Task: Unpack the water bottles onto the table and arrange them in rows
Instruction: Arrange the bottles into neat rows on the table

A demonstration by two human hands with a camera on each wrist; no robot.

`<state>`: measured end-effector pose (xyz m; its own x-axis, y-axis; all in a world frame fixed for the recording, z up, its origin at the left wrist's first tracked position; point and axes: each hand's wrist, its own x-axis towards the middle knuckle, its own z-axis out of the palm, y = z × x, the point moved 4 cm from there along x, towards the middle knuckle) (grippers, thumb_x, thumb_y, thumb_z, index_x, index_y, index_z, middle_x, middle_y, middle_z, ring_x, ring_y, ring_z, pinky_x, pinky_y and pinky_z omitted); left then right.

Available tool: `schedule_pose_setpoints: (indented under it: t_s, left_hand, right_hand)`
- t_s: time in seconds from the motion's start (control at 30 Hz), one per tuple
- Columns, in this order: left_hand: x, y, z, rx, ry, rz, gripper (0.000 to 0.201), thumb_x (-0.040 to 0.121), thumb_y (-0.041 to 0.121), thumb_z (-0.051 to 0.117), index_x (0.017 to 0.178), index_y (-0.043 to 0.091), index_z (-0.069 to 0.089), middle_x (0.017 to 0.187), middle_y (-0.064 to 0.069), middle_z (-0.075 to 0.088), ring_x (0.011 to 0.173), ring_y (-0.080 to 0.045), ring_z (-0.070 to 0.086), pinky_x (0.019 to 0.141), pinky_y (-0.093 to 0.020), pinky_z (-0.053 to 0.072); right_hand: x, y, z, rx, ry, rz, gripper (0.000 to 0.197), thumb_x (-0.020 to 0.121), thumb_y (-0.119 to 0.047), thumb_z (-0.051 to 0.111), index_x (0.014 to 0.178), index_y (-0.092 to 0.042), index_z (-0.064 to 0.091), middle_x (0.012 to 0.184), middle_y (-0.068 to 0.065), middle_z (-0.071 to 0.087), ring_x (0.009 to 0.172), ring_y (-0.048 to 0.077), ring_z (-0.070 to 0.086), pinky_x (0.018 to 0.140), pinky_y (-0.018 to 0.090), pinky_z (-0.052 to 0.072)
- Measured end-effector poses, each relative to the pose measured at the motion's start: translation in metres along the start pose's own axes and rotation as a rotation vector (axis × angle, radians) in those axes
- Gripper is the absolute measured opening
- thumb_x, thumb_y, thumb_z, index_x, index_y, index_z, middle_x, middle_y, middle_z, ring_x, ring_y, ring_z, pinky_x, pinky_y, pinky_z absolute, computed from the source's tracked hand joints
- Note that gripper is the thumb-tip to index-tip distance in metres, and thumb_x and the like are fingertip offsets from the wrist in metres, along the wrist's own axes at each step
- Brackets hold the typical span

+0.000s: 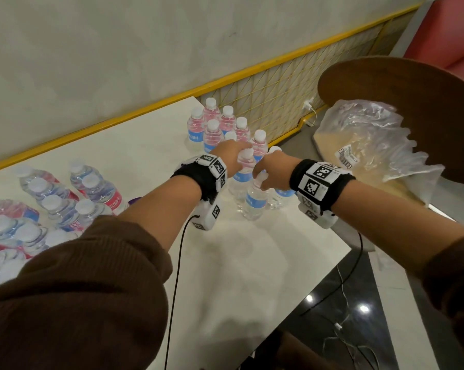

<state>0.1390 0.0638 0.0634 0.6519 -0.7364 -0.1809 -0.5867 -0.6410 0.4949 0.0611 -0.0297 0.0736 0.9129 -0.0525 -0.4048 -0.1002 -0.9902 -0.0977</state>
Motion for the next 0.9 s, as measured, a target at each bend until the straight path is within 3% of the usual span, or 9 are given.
schedule_pose_setpoints:
  t_s: [0.13,0.27,0.37,0.53,0.7,0.83,0.9]
  left_hand:
    - [0.009,0.0,-0.001,-0.027,0.041,0.01,0.045,0.094,0.015,0.053,0.138,0.018,0.046,0.133,-0.014,0.054,0.123,-0.03,0.05,0.102,-0.035,0.038]
    - [0.015,-0.006,-0.002,-0.005,0.025,-0.014,0.048,0.09,0.017,0.06,0.136,0.02,0.049,0.126,-0.015,0.058,0.117,-0.027,0.056,0.099,-0.034,0.045]
    - [0.018,-0.003,-0.004,0.023,0.047,-0.003,0.042,0.087,0.019,0.062,0.128,0.016,0.055,0.121,-0.016,0.06,0.112,-0.03,0.057,0.094,-0.035,0.046]
    - [0.024,-0.002,-0.005,0.073,0.062,-0.003,0.035,0.085,0.021,0.063,0.118,0.012,0.059,0.115,-0.014,0.063,0.109,-0.03,0.058,0.089,-0.035,0.045]
    - [0.027,-0.006,-0.004,0.072,0.072,-0.021,0.036,0.085,0.024,0.063,0.12,0.017,0.058,0.116,-0.011,0.063,0.108,-0.028,0.058,0.089,-0.036,0.047]
    - [0.026,-0.005,0.0,0.066,0.063,0.0,0.046,0.087,0.026,0.062,0.132,0.023,0.052,0.128,-0.009,0.057,0.116,-0.028,0.054,0.096,-0.037,0.046]
    - [0.027,-0.004,0.0,0.071,0.053,0.019,0.038,0.087,0.023,0.06,0.125,0.021,0.057,0.125,-0.01,0.058,0.115,-0.03,0.054,0.095,-0.036,0.045]
  right_hand:
    - [-0.004,0.01,-0.002,-0.034,0.009,0.003,0.037,0.087,-0.015,0.058,0.123,-0.022,0.06,0.122,0.009,0.06,0.112,0.029,0.052,0.095,0.036,0.047]
    - [-0.006,0.013,-0.005,0.003,0.049,0.03,0.04,0.086,-0.025,0.064,0.124,-0.016,0.06,0.119,0.01,0.062,0.109,0.027,0.057,0.09,0.032,0.046]
    - [-0.001,0.012,-0.006,0.014,0.057,0.026,0.038,0.086,-0.024,0.064,0.123,-0.013,0.062,0.118,0.01,0.065,0.107,0.027,0.059,0.084,0.029,0.045]
    - [0.003,0.011,-0.008,0.042,0.093,0.021,0.038,0.087,-0.017,0.062,0.124,-0.013,0.061,0.12,0.009,0.064,0.11,0.025,0.059,0.089,0.03,0.047]
    - [0.007,0.012,-0.011,0.07,0.11,0.055,0.036,0.086,-0.017,0.062,0.122,-0.01,0.062,0.117,0.012,0.065,0.107,0.028,0.06,0.09,0.033,0.05]
    - [0.01,0.012,-0.012,0.08,0.142,0.08,0.038,0.087,-0.019,0.061,0.123,-0.01,0.061,0.117,0.012,0.064,0.109,0.028,0.058,0.085,0.029,0.046]
    - [0.012,0.011,-0.011,0.093,0.149,0.094,0.036,0.086,-0.019,0.062,0.12,-0.008,0.063,0.115,0.013,0.065,0.106,0.028,0.06,0.084,0.03,0.047]
